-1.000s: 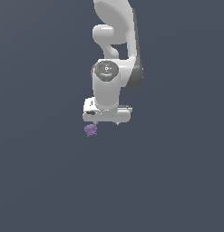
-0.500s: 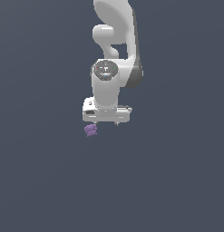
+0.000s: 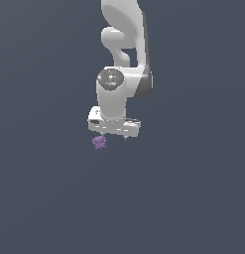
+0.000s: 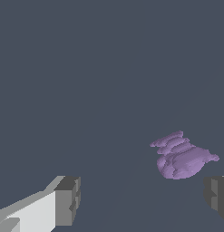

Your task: Pick up the object and move it to a goal position.

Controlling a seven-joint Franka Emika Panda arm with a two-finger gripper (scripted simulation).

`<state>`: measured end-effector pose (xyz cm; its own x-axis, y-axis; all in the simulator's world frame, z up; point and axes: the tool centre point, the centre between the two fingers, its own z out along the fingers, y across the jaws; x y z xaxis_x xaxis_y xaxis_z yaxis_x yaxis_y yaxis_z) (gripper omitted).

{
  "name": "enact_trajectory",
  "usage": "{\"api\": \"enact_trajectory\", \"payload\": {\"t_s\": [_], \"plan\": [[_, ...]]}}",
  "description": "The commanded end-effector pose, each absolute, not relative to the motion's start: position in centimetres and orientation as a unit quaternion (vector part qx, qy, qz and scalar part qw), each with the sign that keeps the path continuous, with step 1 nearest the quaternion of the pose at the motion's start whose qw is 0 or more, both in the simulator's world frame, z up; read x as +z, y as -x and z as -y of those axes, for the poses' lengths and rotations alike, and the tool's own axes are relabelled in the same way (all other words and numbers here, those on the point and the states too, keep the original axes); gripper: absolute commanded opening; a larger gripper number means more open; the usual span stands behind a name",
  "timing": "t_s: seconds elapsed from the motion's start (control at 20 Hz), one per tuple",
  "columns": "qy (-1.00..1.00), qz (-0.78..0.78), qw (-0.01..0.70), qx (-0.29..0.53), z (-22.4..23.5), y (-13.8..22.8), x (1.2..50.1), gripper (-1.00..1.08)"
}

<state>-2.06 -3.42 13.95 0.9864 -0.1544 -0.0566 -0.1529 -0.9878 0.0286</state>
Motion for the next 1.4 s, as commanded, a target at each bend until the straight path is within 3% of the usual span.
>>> {"api": "enact_trajectory", "payload": {"t_s": [0.0, 1.35], "plan": [[-0.994, 0.109, 0.011, -0.028, 3.8, 2.2, 13.6, 1.00], [-0.844, 0.537, 0.001, -0.007, 10.2, 4.8, 9.1, 1.00]]}}
